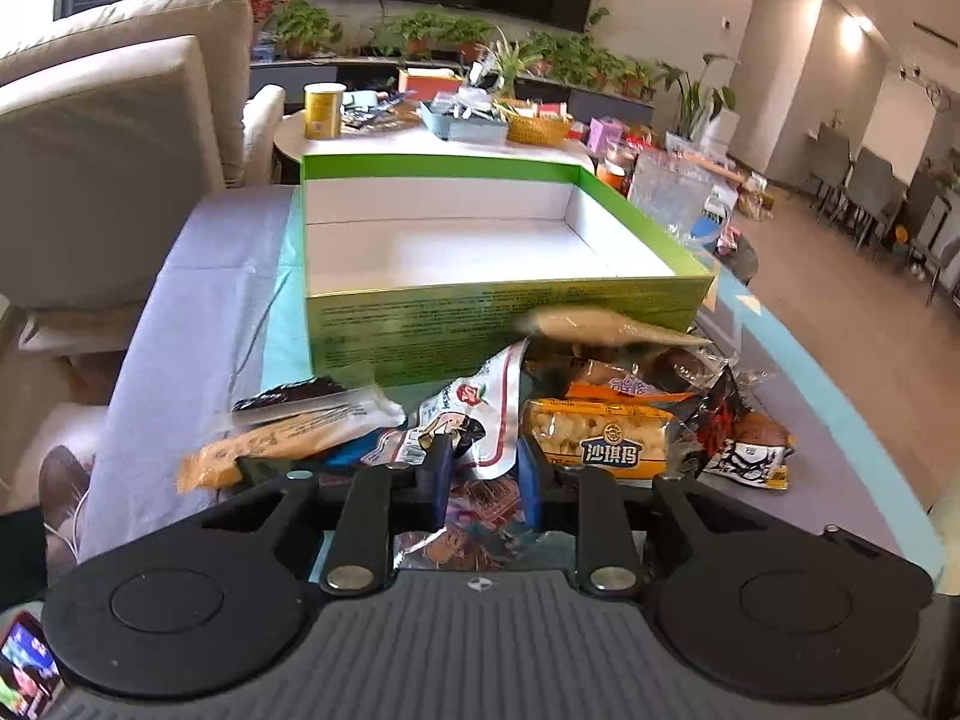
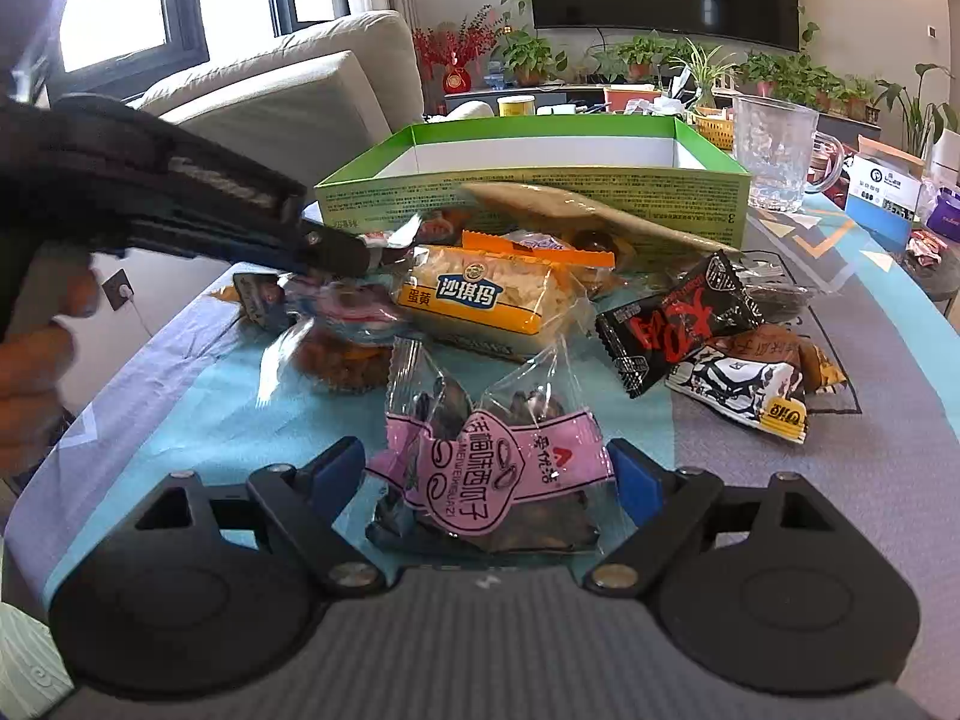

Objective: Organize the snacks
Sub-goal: 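Grasp the pink dried-fruit bag with the right tool while the left tool grasps the red-and-white packet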

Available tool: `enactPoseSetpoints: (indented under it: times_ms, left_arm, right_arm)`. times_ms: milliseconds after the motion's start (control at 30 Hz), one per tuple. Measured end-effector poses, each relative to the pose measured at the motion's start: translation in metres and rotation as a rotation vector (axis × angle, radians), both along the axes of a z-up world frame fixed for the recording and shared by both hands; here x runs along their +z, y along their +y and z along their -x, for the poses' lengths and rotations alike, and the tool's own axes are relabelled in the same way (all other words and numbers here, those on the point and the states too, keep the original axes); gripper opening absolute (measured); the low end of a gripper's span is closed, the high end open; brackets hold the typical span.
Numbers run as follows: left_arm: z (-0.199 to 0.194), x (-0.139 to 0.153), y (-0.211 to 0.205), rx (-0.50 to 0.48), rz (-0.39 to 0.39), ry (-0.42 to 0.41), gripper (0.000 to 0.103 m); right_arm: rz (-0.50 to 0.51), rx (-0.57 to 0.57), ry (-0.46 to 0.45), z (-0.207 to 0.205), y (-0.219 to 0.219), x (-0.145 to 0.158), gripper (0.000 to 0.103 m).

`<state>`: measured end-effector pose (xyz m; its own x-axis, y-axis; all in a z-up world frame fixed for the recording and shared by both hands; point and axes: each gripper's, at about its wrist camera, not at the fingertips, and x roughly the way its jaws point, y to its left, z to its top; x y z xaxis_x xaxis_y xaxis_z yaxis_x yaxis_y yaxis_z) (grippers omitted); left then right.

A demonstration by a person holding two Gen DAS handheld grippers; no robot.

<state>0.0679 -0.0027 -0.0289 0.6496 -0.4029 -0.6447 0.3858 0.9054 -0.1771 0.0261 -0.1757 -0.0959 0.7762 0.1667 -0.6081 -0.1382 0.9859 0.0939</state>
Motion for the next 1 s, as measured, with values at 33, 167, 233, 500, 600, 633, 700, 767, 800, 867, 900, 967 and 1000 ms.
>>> enactPoseSetpoints:
  times_ms: [33, 167, 233, 500, 600, 633, 700, 767, 800, 867, 900, 967, 1000]
  left_arm:
    - [0.004, 0.001, 0.003, 0.001, 0.003, 0.000, 0.020]
    - [0.020, 0.008, 0.016, 0.003, 0.024, -0.007, 0.020]
    - [0.026, 0.014, 0.022, 0.010, 0.036, -0.020, 0.019]
    - [0.032, 0.042, 0.033, 0.030, 0.097, -0.094, 0.006]
    - [0.031, 0.037, 0.032, 0.030, 0.089, -0.086, 0.006]
    - [0.031, 0.035, 0.032, 0.030, 0.090, -0.078, 0.006]
    - [0.031, 0.032, 0.033, 0.033, 0.092, -0.064, 0.006]
    - [0.033, 0.032, 0.036, 0.039, 0.098, -0.064, 0.005]
    - [0.033, 0.033, 0.037, 0.040, 0.103, -0.066, 0.005]
    - [0.035, 0.037, 0.040, 0.048, 0.113, -0.079, 0.005]
    - [0.035, 0.039, 0.040, 0.048, 0.114, -0.087, 0.005]
    - [0.036, 0.042, 0.039, 0.036, 0.106, -0.103, 0.005]
    - [0.036, 0.041, 0.037, 0.033, 0.097, -0.103, 0.005]
  right_arm:
    - [0.000, -0.001, -0.001, 0.000, -0.001, 0.000, 0.050]
    - [-0.005, -0.010, -0.001, 0.002, -0.004, 0.001, 0.050]
    - [-0.015, -0.019, 0.000, 0.002, -0.006, 0.002, 0.050]
    - [-0.016, -0.061, -0.020, 0.005, -0.015, 0.016, 0.050]
    - [0.009, -0.056, -0.050, 0.009, -0.014, 0.021, 0.050]
    - [0.010, -0.051, -0.046, 0.009, -0.014, 0.022, 0.050]
    - [0.007, -0.053, -0.044, 0.009, -0.015, 0.021, 0.050]
    - [-0.001, -0.054, -0.043, 0.009, -0.016, 0.021, 0.050]
    - [-0.006, -0.054, -0.040, 0.009, -0.016, 0.022, 0.050]
    - [-0.011, -0.055, -0.033, 0.008, -0.017, 0.023, 0.050]
    - [-0.013, -0.056, -0.031, 0.008, -0.018, 0.023, 0.050]
    - [-0.005, -0.052, -0.029, 0.008, -0.017, 0.022, 0.050]
    - [0.005, -0.054, -0.028, 0.008, -0.016, 0.022, 0.050]
